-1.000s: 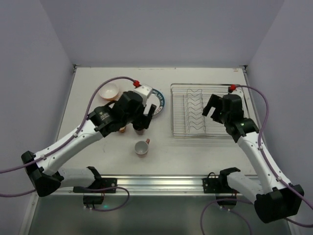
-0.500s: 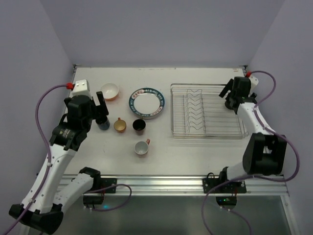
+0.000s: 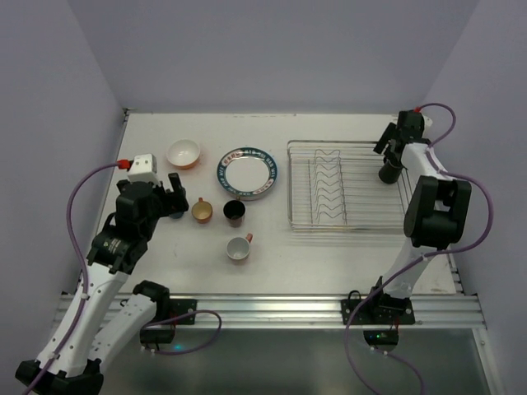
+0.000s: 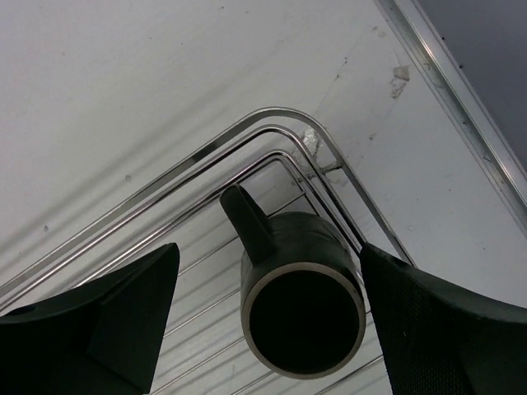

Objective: Unload the mixed dishes from the dish rack

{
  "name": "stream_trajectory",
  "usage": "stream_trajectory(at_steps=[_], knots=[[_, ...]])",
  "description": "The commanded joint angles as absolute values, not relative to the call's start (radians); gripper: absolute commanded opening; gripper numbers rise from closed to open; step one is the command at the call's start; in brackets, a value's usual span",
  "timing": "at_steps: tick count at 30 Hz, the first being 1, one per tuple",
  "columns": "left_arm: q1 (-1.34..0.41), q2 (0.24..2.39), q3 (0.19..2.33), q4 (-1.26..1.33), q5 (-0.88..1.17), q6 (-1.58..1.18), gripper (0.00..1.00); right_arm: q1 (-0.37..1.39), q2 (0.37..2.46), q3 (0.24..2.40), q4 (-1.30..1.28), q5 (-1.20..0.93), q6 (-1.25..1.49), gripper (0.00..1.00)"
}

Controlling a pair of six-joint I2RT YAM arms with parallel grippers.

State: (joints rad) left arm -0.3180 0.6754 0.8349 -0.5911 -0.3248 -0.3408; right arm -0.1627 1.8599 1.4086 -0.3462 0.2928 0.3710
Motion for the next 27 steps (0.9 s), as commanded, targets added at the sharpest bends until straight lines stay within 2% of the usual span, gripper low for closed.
stream_trajectory(at_steps=[1, 9, 13, 21, 27], knots=[[-0.331, 0.669, 0.824, -0.537, -0.29, -0.35, 1.0, -0.178, 1.896, 1.47, -0.388, 0.261, 0.347, 0.92], [-0.336, 0.664, 0.821, -0.532, -0.281, -0.348, 1.0, -0.178, 1.904, 1.463, -0.4, 0.224, 0.345, 0.73], [-0.336, 0.664, 0.818, -0.526, -0.27, -0.344, 1.0, -0.178, 1.884, 1.433, -0.4, 0.213, 0.351, 0.73], [-0.334, 0.676, 0.815, -0.522, -0.244, -0.337, 1.0, -0.178, 1.839, 1.385, -0.397, 0.216, 0.368, 0.81], [-0.336, 0.67, 0.81, -0.514, -0.218, -0.333, 1.0, -0.178, 1.822, 1.37, -0.394, 0.236, 0.373, 0.77]])
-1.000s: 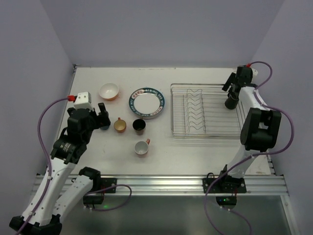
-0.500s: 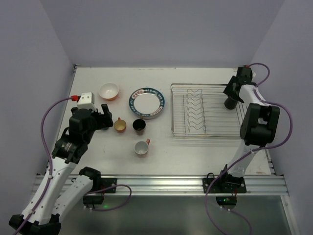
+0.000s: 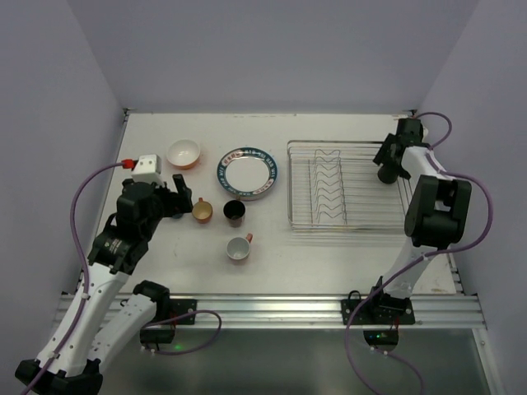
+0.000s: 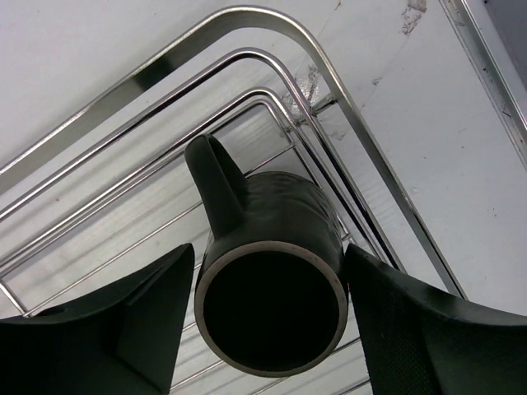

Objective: Unload the mixed dishes from the dish rack

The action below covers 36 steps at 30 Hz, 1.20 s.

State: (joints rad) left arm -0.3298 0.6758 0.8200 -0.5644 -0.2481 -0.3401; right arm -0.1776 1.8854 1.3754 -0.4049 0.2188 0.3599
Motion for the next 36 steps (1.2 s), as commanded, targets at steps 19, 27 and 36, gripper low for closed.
stream_trajectory(at_steps=[19, 27, 36], knots=[[-0.336, 0.686, 0.805, -0.506, -0.201, -0.327, 1.0, -0.176, 1.654, 1.279, -0.361, 0.141, 0.41, 0.0], [-0.336, 0.678, 0.796, -0.463, -0.049, -0.299, 1.0, -0.143, 1.39, 1.103, -0.272, -0.177, 0.503, 0.0], [-0.345, 0.698, 0.749, -0.145, 0.499, -0.542, 1.0, -0.057, 0.95, 0.682, 0.231, -0.658, 1.046, 0.0]])
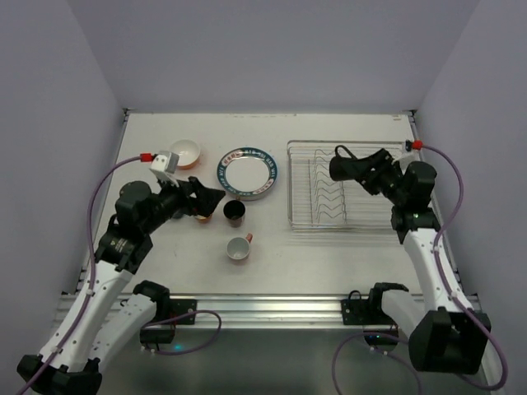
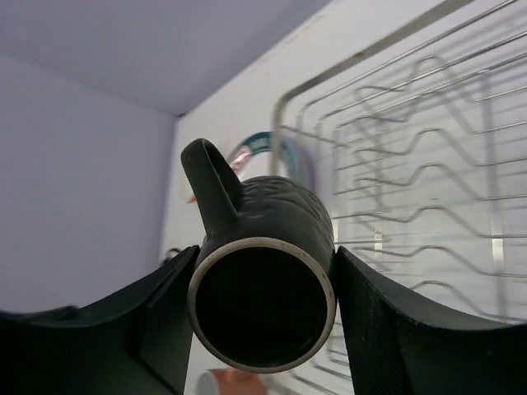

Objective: Unload the mixed dishes from the dish rack

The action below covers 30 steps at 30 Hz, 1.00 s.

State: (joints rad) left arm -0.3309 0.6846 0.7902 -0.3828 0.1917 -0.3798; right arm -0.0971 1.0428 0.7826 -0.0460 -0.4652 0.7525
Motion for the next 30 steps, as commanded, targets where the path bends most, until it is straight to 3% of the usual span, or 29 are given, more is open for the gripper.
stream_trajectory(at_steps=[1, 4, 8, 13, 21, 26, 29, 30], knots=[[-0.362, 0.716, 0.724, 0.061, 0.596, -0.595, 1.0, -0.008, 0.88, 0.649, 0.324, -0.637, 1.113, 0.0], [-0.541, 0.753, 0.652, 0.321, 0.568, -0.693, 1.0, 0.092, 0.793, 0.523, 0.443, -0.559, 1.366, 0.0], [-0.806, 0.848, 0.684, 0.504, 0.433, -0.527, 1.0, 0.235, 0.668, 0.416, 0.56, -0.479, 1.619, 0.0], [-0.897, 0.928, 0.706, 0.573, 0.342, -0.353, 1.0, 0.336, 0.549, 0.365, 0.552, -0.408, 1.722, 0.0], [-0.995, 1.063, 0.799, 0.621, 0.364, -0.265, 0.95, 0.37, 0.525, 0.336, 0.643, -0.489, 1.833, 0.0], [-1.055, 1.12, 0.873, 0.589, 0.35, -0.192, 0.83, 0.379, 0.529, 0.334, 0.677, -0.52, 1.859, 0.0], [-1.069, 1.146, 0.893, 0.569, 0.351, -0.161, 0.7, 0.379, 0.525, 0.34, 0.66, -0.525, 1.858, 0.0], [-1.072, 1.15, 0.896, 0.565, 0.347, -0.155, 0.56, 0.379, 0.525, 0.342, 0.661, -0.531, 1.859, 0.0]])
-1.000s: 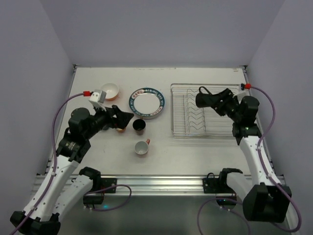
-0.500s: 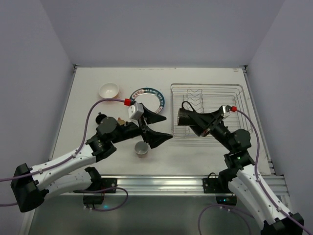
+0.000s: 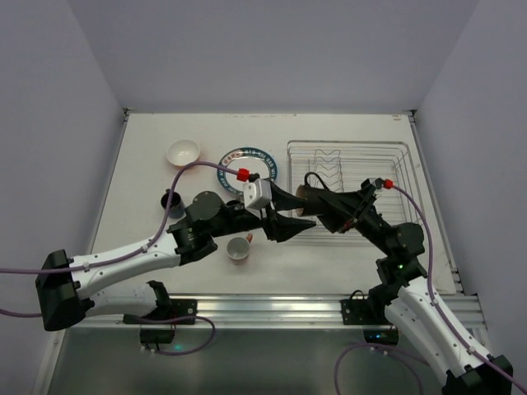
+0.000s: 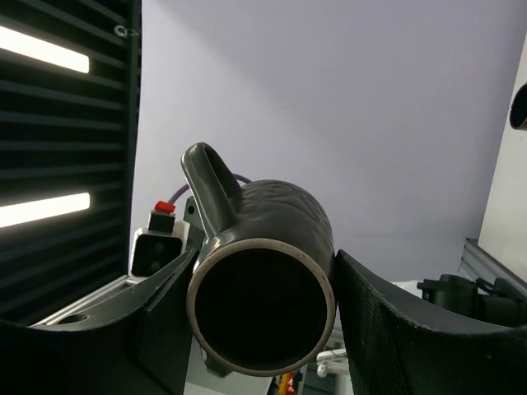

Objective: Unload the mixed dishes from the dish rack

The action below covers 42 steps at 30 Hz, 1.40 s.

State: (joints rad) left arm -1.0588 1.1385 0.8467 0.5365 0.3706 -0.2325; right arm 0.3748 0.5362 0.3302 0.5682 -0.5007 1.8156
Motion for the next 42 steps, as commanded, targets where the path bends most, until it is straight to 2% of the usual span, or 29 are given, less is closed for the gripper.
stream_trajectory(at_steps=[1, 4, 11, 12, 14, 17, 18, 19, 20, 21, 22, 25, 30, 34, 36, 37, 39, 42], knots=[[-1.072, 1.154, 0.897, 0.56, 0.342, -0.15, 0.5, 0.379, 0.523, 0.342, 0.669, -0.535, 1.859, 0.0], [-1.074, 1.161, 0.905, 0.54, 0.319, -0.121, 0.34, 0.38, 0.522, 0.351, 0.664, -0.552, 1.864, 0.0], [-1.074, 1.184, 0.934, 0.48, 0.272, -0.038, 0.27, 0.39, 0.5, 0.345, 0.666, -0.572, 1.875, 0.0], [-1.075, 1.189, 0.94, 0.465, 0.27, -0.032, 0.16, 0.39, 0.494, 0.347, 0.658, -0.571, 1.873, 0.0], [-1.075, 1.198, 0.954, 0.454, 0.265, -0.025, 0.01, 0.39, 0.494, 0.344, 0.661, -0.572, 1.875, 0.0], [-1.075, 1.203, 0.966, 0.431, 0.264, -0.02, 0.0, 0.39, 0.502, 0.341, 0.684, -0.578, 1.879, 0.01], [-1.075, 1.203, 0.968, 0.417, 0.258, -0.018, 0.0, 0.391, 0.505, 0.338, 0.693, -0.578, 1.882, 0.09], [-1.075, 1.201, 0.969, 0.408, 0.236, -0.017, 0.0, 0.391, 0.514, 0.336, 0.698, -0.58, 1.881, 0.24], [-1.075, 1.201, 0.977, 0.394, 0.216, -0.017, 0.0, 0.391, 0.52, 0.345, 0.686, -0.583, 1.862, 0.67], [-1.074, 1.203, 0.985, 0.35, 0.198, -0.015, 0.0, 0.39, 0.526, 0.353, 0.667, -0.591, 1.843, 0.92], [-1.075, 1.203, 0.994, 0.319, 0.149, -0.014, 0.0, 0.388, 0.541, 0.371, 0.637, -0.601, 1.782, 0.99], [-1.075, 1.198, 1.026, 0.163, 0.019, -0.009, 0.0, 0.362, 0.561, 0.397, 0.497, -0.604, 1.631, 0.99], [-1.068, 1.155, 1.084, -0.263, -0.257, -0.061, 0.0, 0.169, 0.552, 0.394, 0.294, -0.644, 1.43, 0.99], [-1.037, 1.109, 1.133, -0.556, -0.386, -0.176, 0.0, 0.029, 0.56, 0.406, 0.21, -0.701, 1.268, 0.99], [-0.991, 1.077, 1.147, -0.689, -0.406, -0.208, 0.0, 0.002, 0.592, 0.428, 0.187, -0.75, 1.217, 0.99], [-0.904, 1.066, 1.161, -0.724, -0.391, -0.237, 0.0, -0.03, 0.606, 0.44, 0.177, -0.767, 1.165, 0.99], [-0.803, 1.036, 1.175, -0.79, -0.269, -0.227, 0.0, -0.051, 0.647, 0.478, 0.137, -0.804, 1.109, 0.99], [-0.701, 1.063, 1.218, -0.915, -0.226, -0.227, 0.0, -0.077, 0.689, 0.52, 0.109, -0.847, 1.019, 0.99]])
